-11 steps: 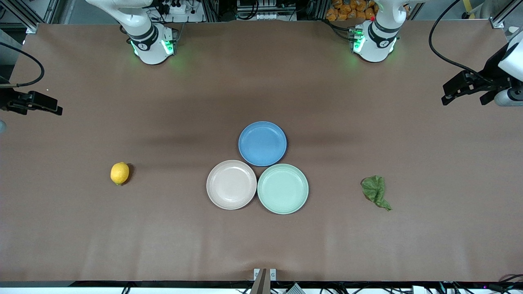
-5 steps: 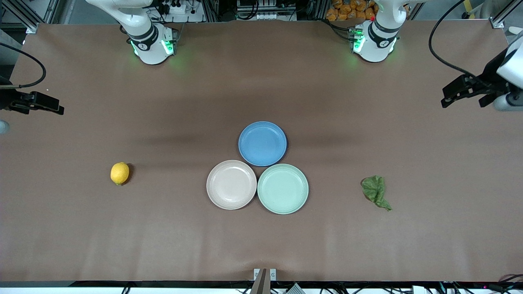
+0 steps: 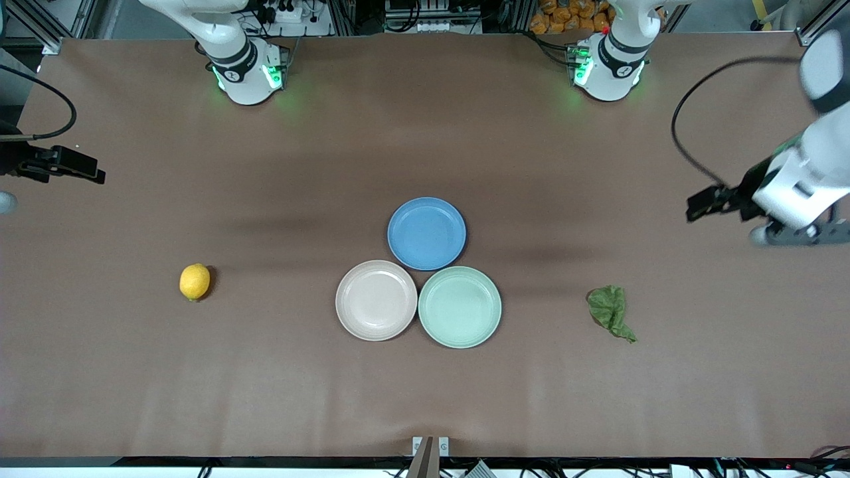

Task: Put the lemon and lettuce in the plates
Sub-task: 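Reach the left gripper down to the green lettuce leaf and grasp it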

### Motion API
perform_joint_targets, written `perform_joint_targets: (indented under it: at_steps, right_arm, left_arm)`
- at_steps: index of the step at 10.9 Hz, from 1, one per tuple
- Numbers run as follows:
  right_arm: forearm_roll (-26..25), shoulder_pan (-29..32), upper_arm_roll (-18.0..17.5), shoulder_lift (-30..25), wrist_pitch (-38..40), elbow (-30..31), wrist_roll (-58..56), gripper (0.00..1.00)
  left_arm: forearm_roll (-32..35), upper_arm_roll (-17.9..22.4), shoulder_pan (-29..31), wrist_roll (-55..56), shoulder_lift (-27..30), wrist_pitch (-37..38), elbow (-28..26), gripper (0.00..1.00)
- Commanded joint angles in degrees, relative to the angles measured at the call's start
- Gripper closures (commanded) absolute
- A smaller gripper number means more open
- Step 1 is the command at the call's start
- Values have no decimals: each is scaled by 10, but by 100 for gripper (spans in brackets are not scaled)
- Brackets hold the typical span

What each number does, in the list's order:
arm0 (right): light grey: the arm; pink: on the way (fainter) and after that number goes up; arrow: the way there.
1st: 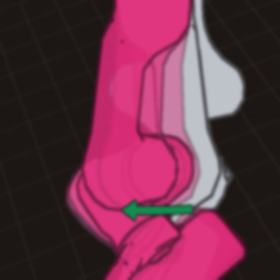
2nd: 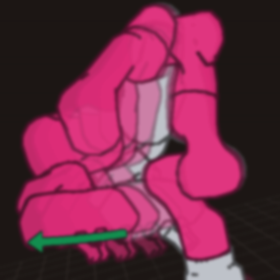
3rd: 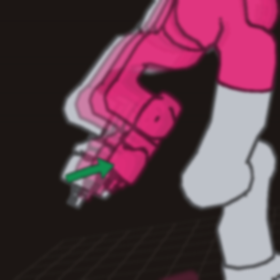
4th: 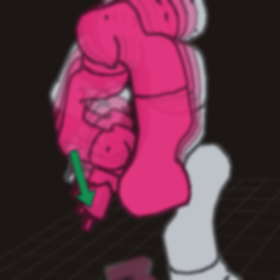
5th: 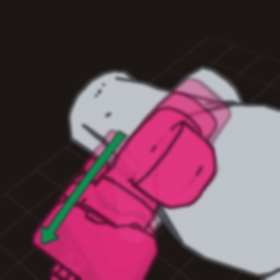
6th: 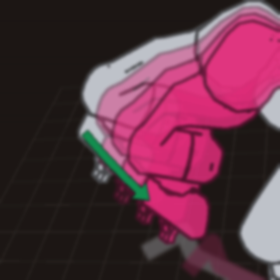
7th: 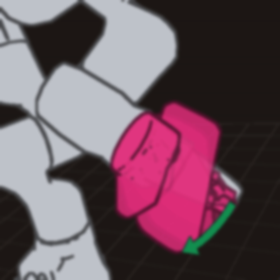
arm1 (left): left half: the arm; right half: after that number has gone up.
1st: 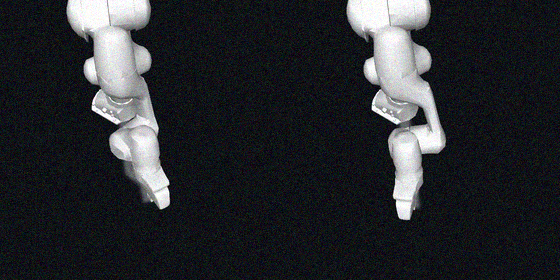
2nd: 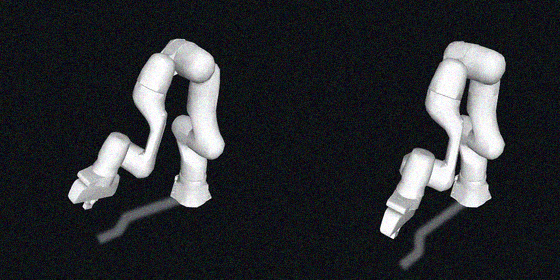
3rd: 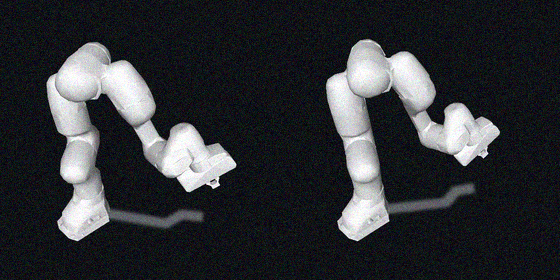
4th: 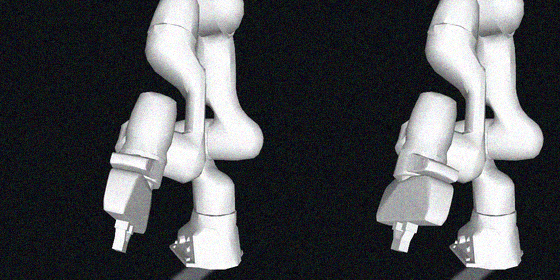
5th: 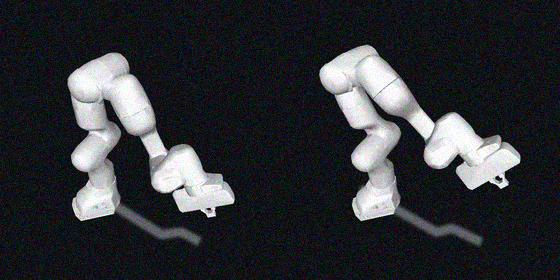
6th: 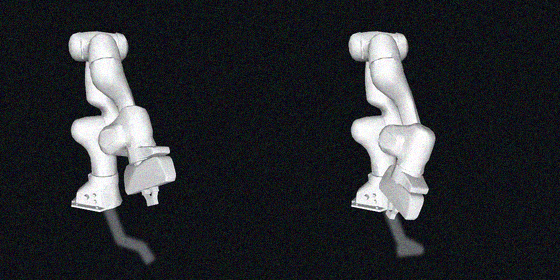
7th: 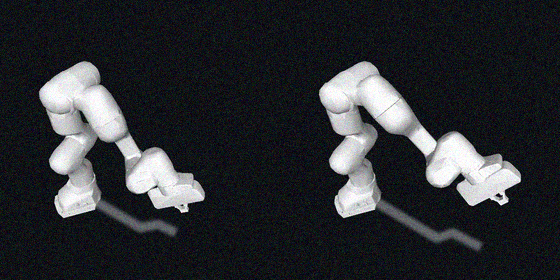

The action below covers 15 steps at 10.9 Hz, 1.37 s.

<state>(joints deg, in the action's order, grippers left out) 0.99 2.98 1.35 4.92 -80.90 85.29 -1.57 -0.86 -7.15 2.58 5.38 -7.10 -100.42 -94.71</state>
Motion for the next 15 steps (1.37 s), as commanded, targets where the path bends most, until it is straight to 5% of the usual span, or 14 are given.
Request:
perform_joint_targets:
  at_steps: [1, 9, 15]
  right_arm:
    - [-5, 4, -1, -39, -37, 65, 4, 0]
    - [-4, 8, 0, -66, -142, 163, 1, 0]
    - [-2, 6, 0, -83, -240, 251, 1, 0]
  left_arm:
    - [-1, -1, 0, -12, -60, -101, -32, 0]
    - [79, -1, -31, -12, -251, -329, -22, 0]
    - [88, -1, -36, -12, -324, -393, -7, 0]
